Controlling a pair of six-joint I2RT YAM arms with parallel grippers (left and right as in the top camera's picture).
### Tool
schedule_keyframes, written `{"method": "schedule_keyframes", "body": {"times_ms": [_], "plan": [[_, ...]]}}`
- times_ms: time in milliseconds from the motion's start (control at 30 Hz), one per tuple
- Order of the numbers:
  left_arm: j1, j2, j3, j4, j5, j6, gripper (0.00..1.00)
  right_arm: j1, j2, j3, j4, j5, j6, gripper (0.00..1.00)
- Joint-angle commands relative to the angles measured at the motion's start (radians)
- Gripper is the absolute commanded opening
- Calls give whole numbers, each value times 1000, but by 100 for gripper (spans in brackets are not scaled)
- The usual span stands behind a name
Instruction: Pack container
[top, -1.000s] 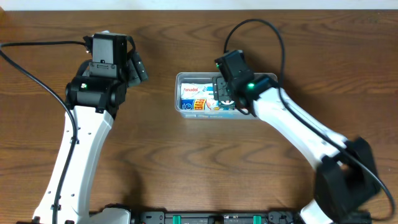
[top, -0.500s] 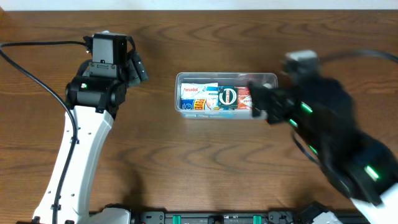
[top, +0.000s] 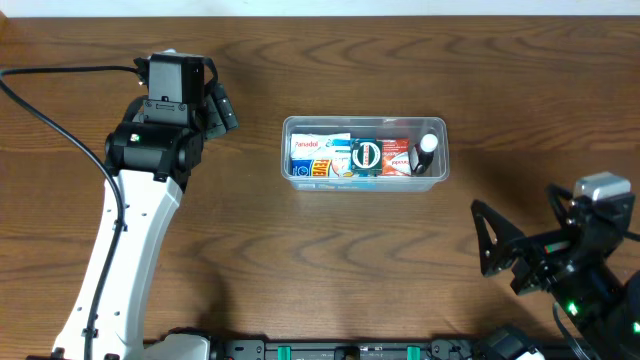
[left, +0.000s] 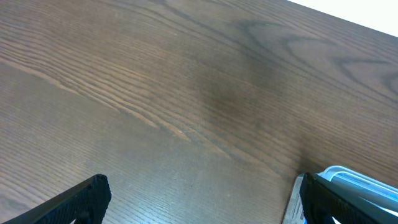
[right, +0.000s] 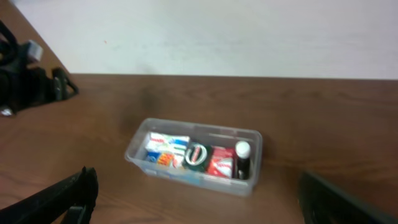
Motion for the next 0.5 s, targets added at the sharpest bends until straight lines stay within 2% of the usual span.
{"method": "schedule_keyframes", "body": {"times_ms": [0,167,333,467], "plan": [[4,6,11,0,-16,10,98,8,0,3,-18,63,-13,99],[4,6,11,0,-16,10,98,-80,-85,-104,47,87,-11,99],[4,6,11,0,-15,10,98,-246,-258,-349,224,3,-11,99],[4,6,11,0,-16,10,98,-313,-394,-583,432,-3,-13,99]]}}
